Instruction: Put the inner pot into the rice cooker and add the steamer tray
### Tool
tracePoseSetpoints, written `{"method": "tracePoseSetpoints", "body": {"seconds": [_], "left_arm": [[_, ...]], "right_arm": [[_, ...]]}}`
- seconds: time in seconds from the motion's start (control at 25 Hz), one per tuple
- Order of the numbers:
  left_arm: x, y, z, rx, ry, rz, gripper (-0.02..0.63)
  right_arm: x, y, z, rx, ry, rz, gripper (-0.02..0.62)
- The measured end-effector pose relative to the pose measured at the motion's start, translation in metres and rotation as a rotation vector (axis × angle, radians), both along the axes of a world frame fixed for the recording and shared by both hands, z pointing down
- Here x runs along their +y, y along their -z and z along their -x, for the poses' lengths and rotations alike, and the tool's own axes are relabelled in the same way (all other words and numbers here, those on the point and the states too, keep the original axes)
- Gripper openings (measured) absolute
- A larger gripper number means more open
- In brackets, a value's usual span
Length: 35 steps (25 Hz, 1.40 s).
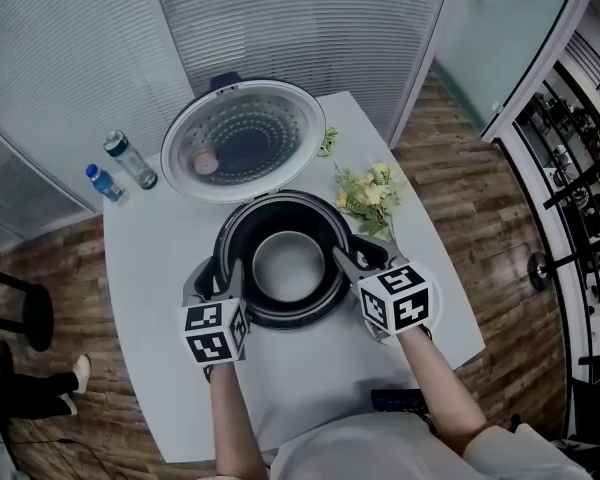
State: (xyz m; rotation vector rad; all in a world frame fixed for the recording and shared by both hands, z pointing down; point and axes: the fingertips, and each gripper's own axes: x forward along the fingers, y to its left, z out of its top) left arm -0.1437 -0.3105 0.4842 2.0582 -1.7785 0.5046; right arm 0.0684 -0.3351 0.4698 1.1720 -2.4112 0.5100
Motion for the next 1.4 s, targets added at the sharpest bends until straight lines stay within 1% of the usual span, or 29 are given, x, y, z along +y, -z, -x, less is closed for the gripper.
{"method": "tracePoseSetpoints", "body": {"seconds": [0.24, 0.48, 0.68, 1.04, 1.4], "left_arm": [[0.007, 0.011, -0.002, 0.022, -0.003, -0.025, 0.156], [0.030, 0.023, -0.009, 0.038, -0.025, -0.057, 0.158], [0.050, 0.036, -0.015, 0.077, -0.038, -0.091, 0.156], [0.094, 0.058, -0.024, 0.073, -0.054, -0.135, 0.156], [0.135, 0.078, -0.023, 0.088, -0.049, -0.181, 0.149]], "right_arm": [[0.007, 0.006, -0.006, -0.029, -0.034, -0.009, 0.133], [0.034, 0.018, -0.011, -0.090, -0.049, 0.001, 0.135], [0.056, 0.031, -0.013, -0.089, -0.045, -0.039, 0.133], [0.099, 0.049, -0.018, -0.123, -0.068, -0.077, 0.127], [0.132, 0.057, -0.010, -0.137, -0.062, -0.102, 0.124]]}}
